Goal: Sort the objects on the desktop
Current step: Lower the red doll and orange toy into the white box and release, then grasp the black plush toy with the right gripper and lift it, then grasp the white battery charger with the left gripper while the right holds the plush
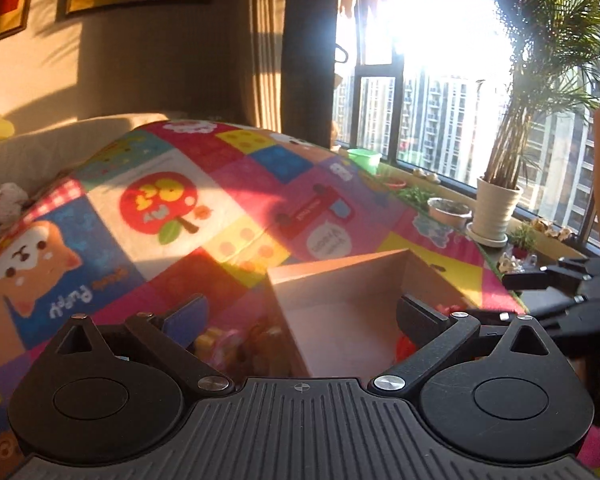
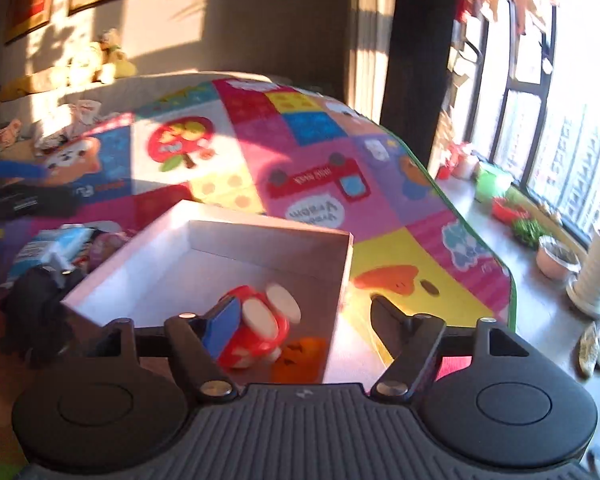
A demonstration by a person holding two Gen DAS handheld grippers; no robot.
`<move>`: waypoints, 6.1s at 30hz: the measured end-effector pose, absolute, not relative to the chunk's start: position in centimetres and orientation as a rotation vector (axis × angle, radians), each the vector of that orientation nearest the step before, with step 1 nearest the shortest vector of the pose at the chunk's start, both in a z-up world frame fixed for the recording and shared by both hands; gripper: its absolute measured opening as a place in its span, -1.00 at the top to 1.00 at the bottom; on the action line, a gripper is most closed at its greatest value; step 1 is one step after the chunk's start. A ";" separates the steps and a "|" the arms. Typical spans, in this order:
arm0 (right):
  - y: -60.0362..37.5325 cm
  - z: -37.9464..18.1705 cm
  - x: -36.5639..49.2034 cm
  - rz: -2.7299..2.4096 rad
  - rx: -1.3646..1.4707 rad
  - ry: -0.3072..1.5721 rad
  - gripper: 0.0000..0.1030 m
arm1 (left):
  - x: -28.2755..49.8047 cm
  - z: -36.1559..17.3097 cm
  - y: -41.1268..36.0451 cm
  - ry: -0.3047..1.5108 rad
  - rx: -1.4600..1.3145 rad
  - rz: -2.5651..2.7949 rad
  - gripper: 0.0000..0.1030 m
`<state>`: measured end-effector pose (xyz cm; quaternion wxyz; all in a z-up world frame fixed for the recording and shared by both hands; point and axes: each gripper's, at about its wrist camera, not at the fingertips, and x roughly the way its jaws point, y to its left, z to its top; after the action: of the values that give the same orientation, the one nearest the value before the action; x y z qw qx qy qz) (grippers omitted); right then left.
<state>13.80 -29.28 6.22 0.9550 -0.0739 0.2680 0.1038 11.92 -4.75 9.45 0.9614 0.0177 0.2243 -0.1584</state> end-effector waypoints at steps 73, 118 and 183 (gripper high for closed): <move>-27.8 4.6 0.7 0.431 -0.057 0.409 -0.75 | 11.3 0.6 -3.6 0.671 0.073 -0.201 -0.58; -28.9 0.9 1.5 0.280 0.044 0.503 -1.00 | 1.1 2.5 4.6 0.679 0.219 -0.039 -0.64; -22.5 2.9 0.2 0.388 -0.510 0.592 -0.34 | 2.6 0.2 2.3 0.704 0.138 -0.110 -1.00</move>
<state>0.23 -22.49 2.85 0.9063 -0.2469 0.2868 0.1881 2.56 2.27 0.24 0.9349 0.0675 0.3441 -0.0539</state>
